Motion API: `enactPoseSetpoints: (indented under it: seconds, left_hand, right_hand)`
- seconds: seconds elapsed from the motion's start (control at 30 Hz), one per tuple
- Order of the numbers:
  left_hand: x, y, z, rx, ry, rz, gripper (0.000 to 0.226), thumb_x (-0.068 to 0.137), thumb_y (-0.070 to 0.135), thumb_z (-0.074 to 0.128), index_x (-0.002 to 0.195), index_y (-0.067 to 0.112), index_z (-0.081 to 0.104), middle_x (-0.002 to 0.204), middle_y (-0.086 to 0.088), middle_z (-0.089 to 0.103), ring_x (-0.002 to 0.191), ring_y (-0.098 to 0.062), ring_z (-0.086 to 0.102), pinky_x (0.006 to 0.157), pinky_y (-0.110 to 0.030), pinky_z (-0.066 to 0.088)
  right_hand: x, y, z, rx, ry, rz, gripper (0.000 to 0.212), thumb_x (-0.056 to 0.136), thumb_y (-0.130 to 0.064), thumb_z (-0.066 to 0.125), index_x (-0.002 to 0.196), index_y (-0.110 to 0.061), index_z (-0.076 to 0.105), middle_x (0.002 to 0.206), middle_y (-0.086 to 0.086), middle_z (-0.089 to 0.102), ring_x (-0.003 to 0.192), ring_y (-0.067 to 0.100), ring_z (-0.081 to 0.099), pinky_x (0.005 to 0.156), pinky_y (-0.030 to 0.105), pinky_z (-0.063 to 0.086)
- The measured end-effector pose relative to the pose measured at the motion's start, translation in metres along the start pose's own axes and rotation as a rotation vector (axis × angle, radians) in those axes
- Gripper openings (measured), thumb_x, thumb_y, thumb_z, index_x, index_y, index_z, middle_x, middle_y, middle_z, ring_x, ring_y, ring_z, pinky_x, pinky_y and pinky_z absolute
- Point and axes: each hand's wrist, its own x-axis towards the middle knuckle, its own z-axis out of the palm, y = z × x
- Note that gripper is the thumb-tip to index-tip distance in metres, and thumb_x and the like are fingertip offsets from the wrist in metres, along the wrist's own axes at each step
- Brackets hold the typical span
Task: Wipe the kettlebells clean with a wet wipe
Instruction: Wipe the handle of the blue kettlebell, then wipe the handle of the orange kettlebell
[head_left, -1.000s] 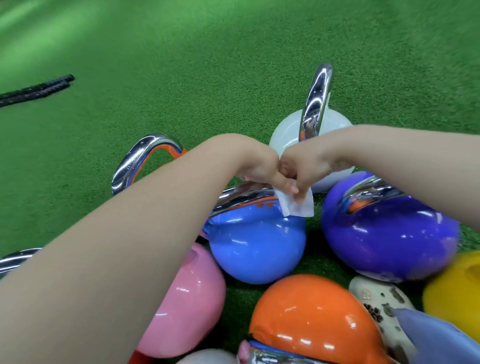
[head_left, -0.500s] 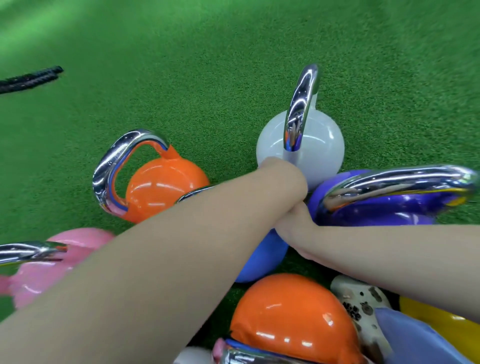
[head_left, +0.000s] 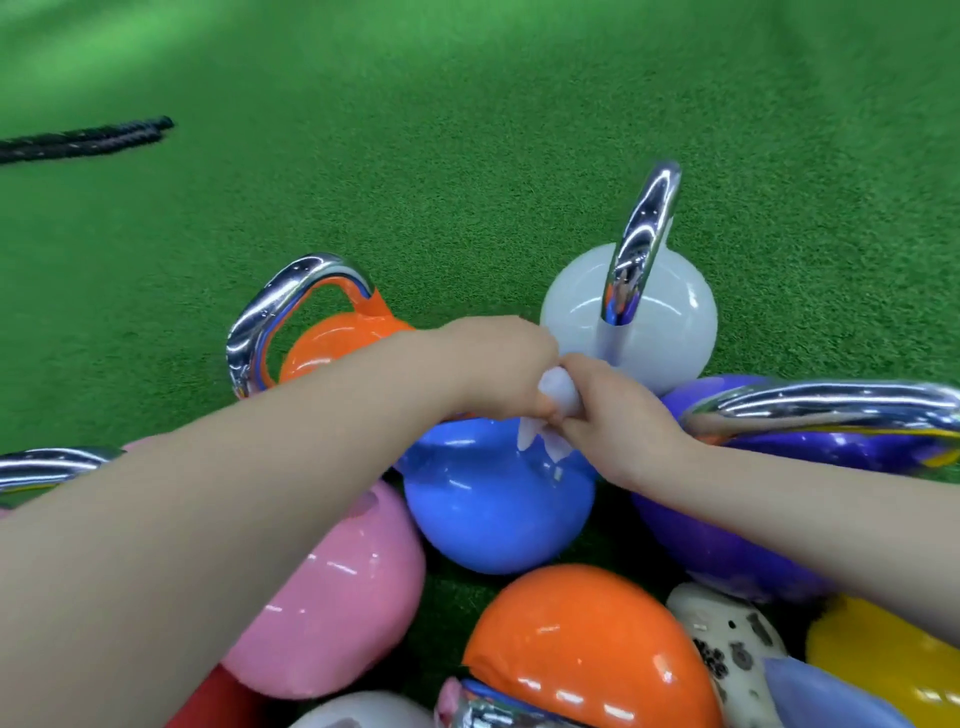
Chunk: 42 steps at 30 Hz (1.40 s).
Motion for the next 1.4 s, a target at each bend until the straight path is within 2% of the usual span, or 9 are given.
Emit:
enactPoseSetpoints:
  seconds: [0.17, 0.27, 0.43, 0.6, 0.67, 0.87, 1.1, 1.3, 1.4]
  left_hand:
    - [-0.037, -0.031, 0.014, -0.185, 0.101, -0.010, 0.021, 0.092, 0.034, 0.048, 0.106, 0.023, 0.060, 0.087, 0.003, 0.064, 0.089, -0.022, 0.060, 0.074, -0.031, 0.047]
    - [-0.056, -0.054, 0.025, -0.253, 0.149, -0.064, 0.030, 0.097, 0.032, 0.041, 0.123, 0.028, 0.055, 0.107, -0.002, 0.065, 0.102, -0.020, 0.057, 0.073, -0.026, 0.036]
    - [-0.087, -0.091, 0.041, -0.280, 0.214, -0.165, 0.029, 0.098, 0.032, 0.039, 0.113, 0.020, 0.061, 0.107, -0.004, 0.065, 0.101, -0.021, 0.057, 0.081, -0.030, 0.042]
    - [-0.120, -0.147, 0.039, -0.833, 0.509, -0.257, 0.020, 0.097, 0.021, 0.045, 0.107, 0.025, 0.061, 0.077, 0.001, 0.063, 0.061, -0.007, 0.062, 0.070, -0.029, 0.053]
    - [-0.128, -0.167, 0.042, -1.132, 0.626, -0.288, 0.023, 0.097, 0.016, 0.044, 0.111, 0.017, 0.061, 0.086, -0.007, 0.065, 0.070, -0.012, 0.064, 0.076, -0.040, 0.055]
    - [-0.145, -0.206, 0.064, -1.503, 0.875, -0.336, 0.018, 0.097, 0.022, 0.043, 0.097, 0.027, 0.060, 0.094, 0.001, 0.068, 0.086, -0.010, 0.067, 0.075, -0.028, 0.057]
    - [-0.144, -0.219, 0.085, -1.440, 0.834, -0.370, 0.022, 0.097, 0.024, 0.040, 0.099, 0.030, 0.061, 0.095, -0.001, 0.068, 0.084, -0.009, 0.062, 0.081, -0.029, 0.053]
    - [-0.147, -0.212, 0.083, -1.757, 0.842, -0.241, 0.024, 0.094, 0.023, 0.041, 0.100, 0.018, 0.063, 0.080, 0.002, 0.072, 0.071, -0.010, 0.068, 0.064, -0.021, 0.055]
    - [-0.151, -0.208, 0.079, -1.918, 0.780, -0.224, 0.028, 0.089, 0.027, 0.044, 0.109, 0.016, 0.060, 0.088, -0.007, 0.073, 0.072, -0.019, 0.070, 0.061, -0.027, 0.057]
  right_hand:
    - [0.014, -0.031, -0.017, -0.200, -0.179, -0.173, 0.034, 0.082, -0.031, 0.065, 0.109, -0.014, 0.051, 0.108, 0.004, 0.060, 0.103, 0.024, 0.056, 0.082, 0.035, 0.043]
    - [0.024, -0.061, -0.021, -0.368, -0.308, -0.239, 0.042, 0.080, -0.044, 0.065, 0.112, -0.020, 0.051, 0.111, 0.002, 0.060, 0.105, 0.022, 0.054, 0.083, 0.032, 0.041]
    - [0.053, -0.111, -0.006, -0.539, -0.438, -0.305, 0.038, 0.078, -0.054, 0.062, 0.095, -0.021, 0.052, 0.101, 0.004, 0.063, 0.095, 0.025, 0.057, 0.074, 0.033, 0.041]
    - [0.078, -0.187, 0.003, -0.327, -0.506, -0.339, 0.025, 0.092, -0.025, 0.056, 0.071, -0.013, 0.048, 0.069, 0.007, 0.042, 0.073, 0.019, 0.045, 0.053, 0.012, 0.033]
    - [0.105, -0.210, 0.004, -0.259, -0.433, -0.367, 0.015, 0.088, -0.025, 0.061, 0.076, -0.022, 0.053, 0.069, -0.001, 0.047, 0.068, 0.014, 0.046, 0.053, 0.011, 0.031]
    - [0.161, -0.237, 0.020, 0.209, -0.376, -0.265, 0.021, 0.081, -0.009, 0.067, 0.100, -0.017, 0.061, 0.082, 0.002, 0.060, 0.073, 0.018, 0.058, 0.066, 0.030, 0.047]
    - [0.173, -0.208, 0.043, 0.686, -0.261, -0.072, 0.016, 0.083, 0.000, 0.063, 0.088, -0.014, 0.059, 0.075, 0.007, 0.056, 0.066, 0.013, 0.059, 0.066, 0.026, 0.058]
    - [0.159, -0.198, 0.052, 0.647, -0.300, -0.147, 0.007, 0.090, -0.014, 0.058, 0.084, -0.017, 0.059, 0.084, 0.005, 0.065, 0.078, 0.017, 0.064, 0.073, 0.027, 0.054]
    - [0.158, -0.202, 0.047, 0.695, -0.382, -0.220, 0.028, 0.089, 0.006, 0.048, 0.094, -0.021, 0.053, 0.088, 0.005, 0.066, 0.077, 0.013, 0.065, 0.074, 0.026, 0.052]
